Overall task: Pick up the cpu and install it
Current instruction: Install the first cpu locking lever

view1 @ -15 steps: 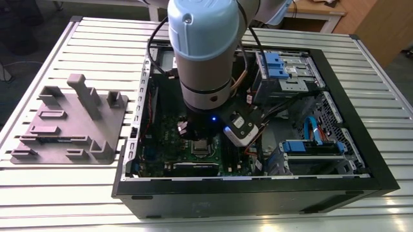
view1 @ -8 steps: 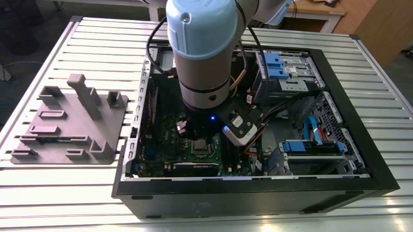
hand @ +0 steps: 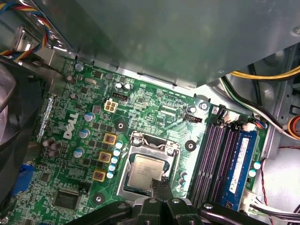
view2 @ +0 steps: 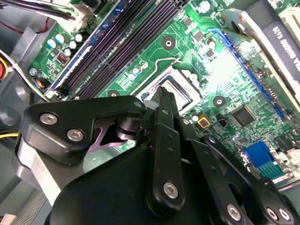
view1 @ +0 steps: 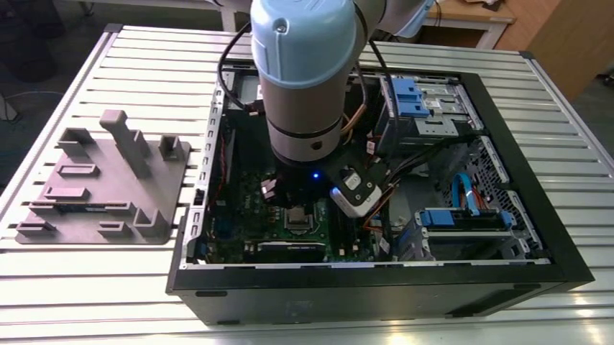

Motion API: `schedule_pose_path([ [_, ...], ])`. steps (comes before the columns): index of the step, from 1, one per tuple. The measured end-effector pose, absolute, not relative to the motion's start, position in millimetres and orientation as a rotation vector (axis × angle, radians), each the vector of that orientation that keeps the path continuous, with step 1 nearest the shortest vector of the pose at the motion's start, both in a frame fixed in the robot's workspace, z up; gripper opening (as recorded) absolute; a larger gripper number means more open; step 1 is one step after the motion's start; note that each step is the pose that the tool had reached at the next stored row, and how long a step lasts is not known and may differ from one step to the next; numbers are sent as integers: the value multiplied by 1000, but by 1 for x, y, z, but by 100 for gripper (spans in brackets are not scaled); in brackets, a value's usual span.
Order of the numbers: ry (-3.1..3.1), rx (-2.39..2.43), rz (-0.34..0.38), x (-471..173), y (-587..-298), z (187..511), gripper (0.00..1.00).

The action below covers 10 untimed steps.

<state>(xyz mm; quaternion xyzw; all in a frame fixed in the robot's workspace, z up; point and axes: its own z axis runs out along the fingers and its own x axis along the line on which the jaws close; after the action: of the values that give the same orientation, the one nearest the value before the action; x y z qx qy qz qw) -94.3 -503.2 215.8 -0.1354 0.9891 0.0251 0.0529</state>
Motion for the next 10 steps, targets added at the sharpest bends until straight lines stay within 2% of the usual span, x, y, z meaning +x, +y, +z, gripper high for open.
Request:
schedule_pose_path([
  [10, 3007, -412, 76, -94, -503, 220, 10],
])
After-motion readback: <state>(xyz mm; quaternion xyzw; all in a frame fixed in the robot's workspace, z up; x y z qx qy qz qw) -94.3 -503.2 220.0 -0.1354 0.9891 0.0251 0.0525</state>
